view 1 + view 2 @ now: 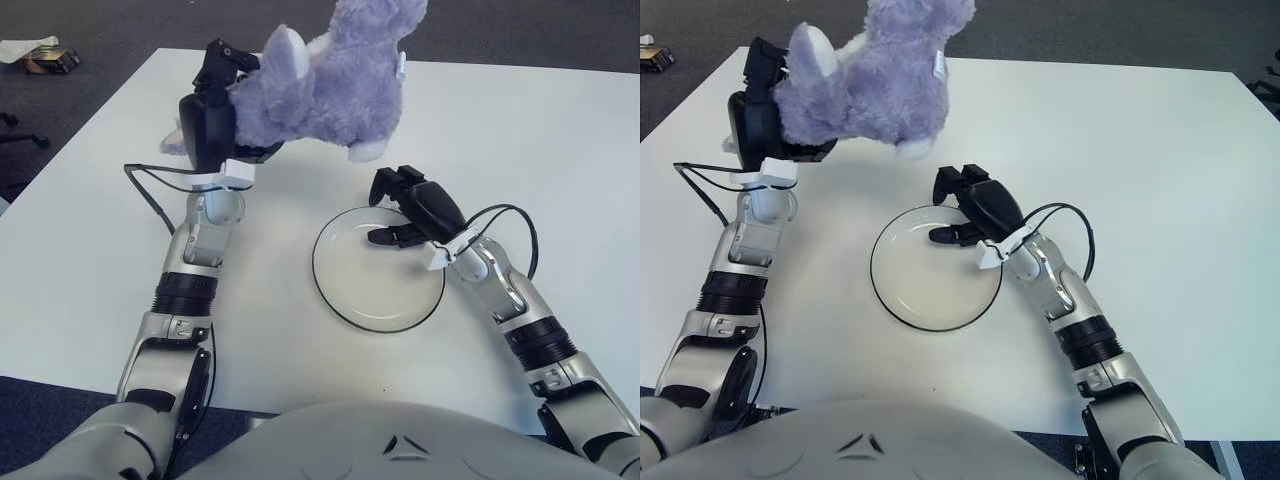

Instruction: Put the doll into the plate.

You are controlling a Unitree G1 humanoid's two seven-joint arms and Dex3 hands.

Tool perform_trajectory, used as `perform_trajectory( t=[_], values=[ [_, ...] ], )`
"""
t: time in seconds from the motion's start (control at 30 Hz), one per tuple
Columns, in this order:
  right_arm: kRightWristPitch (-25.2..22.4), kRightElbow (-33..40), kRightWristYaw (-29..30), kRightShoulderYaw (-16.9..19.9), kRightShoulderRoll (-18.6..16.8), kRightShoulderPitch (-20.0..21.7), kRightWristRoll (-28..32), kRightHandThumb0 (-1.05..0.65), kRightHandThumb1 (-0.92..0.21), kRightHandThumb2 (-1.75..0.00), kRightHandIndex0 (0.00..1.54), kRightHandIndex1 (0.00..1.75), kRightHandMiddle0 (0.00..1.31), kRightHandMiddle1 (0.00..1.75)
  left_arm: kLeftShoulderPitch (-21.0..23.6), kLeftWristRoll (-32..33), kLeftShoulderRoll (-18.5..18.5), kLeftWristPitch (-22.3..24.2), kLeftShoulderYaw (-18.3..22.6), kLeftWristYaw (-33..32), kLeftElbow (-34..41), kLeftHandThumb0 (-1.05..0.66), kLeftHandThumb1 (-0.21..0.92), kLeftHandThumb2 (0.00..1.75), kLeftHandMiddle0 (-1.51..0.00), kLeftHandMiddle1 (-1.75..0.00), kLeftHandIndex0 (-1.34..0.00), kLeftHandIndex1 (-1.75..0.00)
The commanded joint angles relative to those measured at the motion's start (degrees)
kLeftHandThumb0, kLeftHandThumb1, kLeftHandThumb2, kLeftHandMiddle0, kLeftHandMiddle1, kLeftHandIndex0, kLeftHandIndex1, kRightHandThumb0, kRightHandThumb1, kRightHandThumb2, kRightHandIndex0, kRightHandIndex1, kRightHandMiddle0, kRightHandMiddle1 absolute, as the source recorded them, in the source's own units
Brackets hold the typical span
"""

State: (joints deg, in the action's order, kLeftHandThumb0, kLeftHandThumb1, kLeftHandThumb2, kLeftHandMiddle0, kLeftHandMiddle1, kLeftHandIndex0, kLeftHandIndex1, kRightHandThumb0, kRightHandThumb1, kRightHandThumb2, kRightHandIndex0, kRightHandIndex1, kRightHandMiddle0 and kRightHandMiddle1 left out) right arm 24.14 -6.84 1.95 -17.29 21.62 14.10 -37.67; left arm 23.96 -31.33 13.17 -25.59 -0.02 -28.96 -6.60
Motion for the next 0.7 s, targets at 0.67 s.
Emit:
perform_trajectory(
  t=[0.67],
  values=[
    [-2.7, -4.2, 1.7, 1.1, 0.6, 6.0, -0.8, -0.35, -0.92, -0.51, 0.21, 1.75, 0.19, 1.75, -2.8, 4.2, -0.7, -1.0, 0.3, 4.0, 4.0, 0.0, -0.06, 1.75, -0.88, -1.75, -0.67, -1.75]
  ],
)
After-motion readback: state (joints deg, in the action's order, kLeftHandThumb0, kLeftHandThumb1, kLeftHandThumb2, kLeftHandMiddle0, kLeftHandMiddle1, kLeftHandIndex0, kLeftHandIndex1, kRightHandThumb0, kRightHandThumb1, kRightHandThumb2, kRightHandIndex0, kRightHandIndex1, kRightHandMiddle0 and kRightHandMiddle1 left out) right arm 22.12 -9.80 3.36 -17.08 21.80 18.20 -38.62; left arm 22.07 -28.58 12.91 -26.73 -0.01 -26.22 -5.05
